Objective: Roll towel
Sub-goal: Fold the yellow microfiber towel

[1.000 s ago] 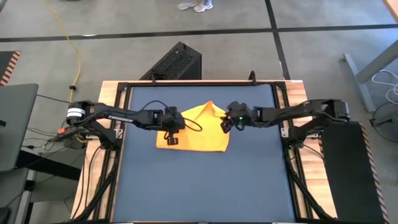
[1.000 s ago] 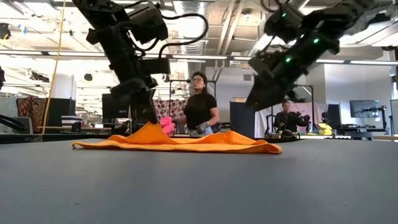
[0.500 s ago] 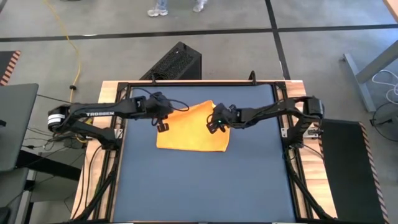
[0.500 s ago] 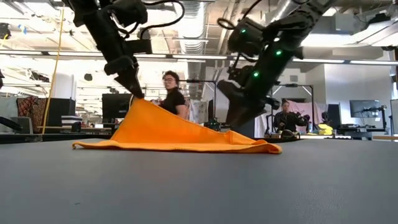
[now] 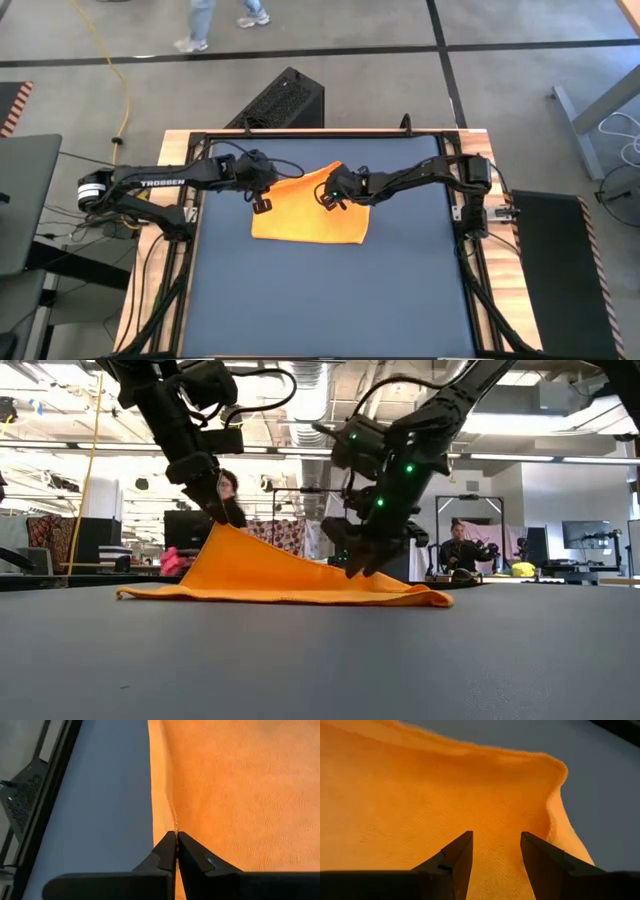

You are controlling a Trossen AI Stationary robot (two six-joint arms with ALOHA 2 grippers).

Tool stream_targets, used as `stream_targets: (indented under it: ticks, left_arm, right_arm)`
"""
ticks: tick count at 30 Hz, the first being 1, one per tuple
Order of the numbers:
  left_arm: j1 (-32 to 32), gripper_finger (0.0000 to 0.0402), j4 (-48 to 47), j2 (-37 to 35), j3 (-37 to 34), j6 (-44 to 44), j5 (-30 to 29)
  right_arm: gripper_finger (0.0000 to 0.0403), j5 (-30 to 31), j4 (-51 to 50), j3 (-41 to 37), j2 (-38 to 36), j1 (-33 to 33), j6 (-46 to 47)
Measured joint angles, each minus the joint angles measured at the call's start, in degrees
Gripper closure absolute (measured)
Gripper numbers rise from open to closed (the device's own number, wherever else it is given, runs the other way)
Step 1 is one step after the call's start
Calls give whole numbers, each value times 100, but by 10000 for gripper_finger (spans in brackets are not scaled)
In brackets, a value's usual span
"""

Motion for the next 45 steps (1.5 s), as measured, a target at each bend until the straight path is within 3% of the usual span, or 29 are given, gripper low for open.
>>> stream_targets:
  ticks: [7, 16, 27, 32, 45]
  left_arm:
    - [0, 401, -6, 0, 0, -42, 7]
    - [0, 401, 3, 2, 0, -96, -4]
    - [270, 401, 9, -39, 2, 49, -224]
    - [432, 401, 16, -31, 2, 41, 127]
    - [455, 401, -26, -24, 2, 138, 518]
  right_arm:
    - [244, 240, -868, 41, 153, -108, 251]
    - [387, 80, -870, 41, -139, -153, -475]
    - [392, -533, -1356, 41, -1040, -142, -1101]
    - [349, -830, -1297, 43, -1012, -351, -758]
    - [151, -850, -1458, 39, -533, -715, 445]
